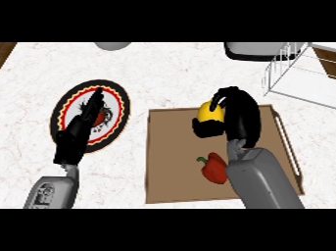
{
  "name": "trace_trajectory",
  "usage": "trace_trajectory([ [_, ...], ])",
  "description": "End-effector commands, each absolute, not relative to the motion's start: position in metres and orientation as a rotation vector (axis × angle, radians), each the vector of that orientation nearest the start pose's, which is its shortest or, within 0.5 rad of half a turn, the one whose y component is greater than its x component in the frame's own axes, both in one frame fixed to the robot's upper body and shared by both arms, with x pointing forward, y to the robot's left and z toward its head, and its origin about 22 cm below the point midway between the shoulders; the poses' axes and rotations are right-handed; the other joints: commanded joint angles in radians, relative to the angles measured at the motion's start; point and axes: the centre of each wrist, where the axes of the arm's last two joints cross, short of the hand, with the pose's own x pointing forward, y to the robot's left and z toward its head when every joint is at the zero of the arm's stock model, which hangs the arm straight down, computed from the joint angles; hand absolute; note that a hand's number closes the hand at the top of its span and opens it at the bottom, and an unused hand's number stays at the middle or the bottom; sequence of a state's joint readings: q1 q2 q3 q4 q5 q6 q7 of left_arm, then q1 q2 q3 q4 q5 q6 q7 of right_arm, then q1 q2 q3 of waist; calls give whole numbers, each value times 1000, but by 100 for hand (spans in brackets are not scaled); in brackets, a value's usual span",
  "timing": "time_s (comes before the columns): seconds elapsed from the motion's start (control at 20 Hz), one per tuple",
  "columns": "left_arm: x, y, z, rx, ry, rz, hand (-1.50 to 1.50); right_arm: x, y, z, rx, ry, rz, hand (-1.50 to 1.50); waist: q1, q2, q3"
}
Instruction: Pick the lemon from the tray and place it in the tiered shelf
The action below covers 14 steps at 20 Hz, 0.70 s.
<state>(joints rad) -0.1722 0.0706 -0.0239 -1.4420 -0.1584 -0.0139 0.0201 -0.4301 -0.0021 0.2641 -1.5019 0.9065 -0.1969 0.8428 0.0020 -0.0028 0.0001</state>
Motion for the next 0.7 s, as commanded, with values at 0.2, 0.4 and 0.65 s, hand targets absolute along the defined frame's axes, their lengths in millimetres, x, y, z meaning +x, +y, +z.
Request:
trace_trajectory([
  [0.2, 287, 210, 18, 98, -1584, -272, 0, 276, -102, 164, -957, -1418, 196, 150, -8, -1, -1],
  [0.4, 266, 231, -1, 119, -1560, -255, 0, 271, -112, 191, -1135, -1362, 151, 150, -6, -4, -1],
  [0.65, 284, 215, 14, 88, -1575, -269, 0, 284, -133, 239, -1255, -1403, 73, 150, -4, 0, -1],
])
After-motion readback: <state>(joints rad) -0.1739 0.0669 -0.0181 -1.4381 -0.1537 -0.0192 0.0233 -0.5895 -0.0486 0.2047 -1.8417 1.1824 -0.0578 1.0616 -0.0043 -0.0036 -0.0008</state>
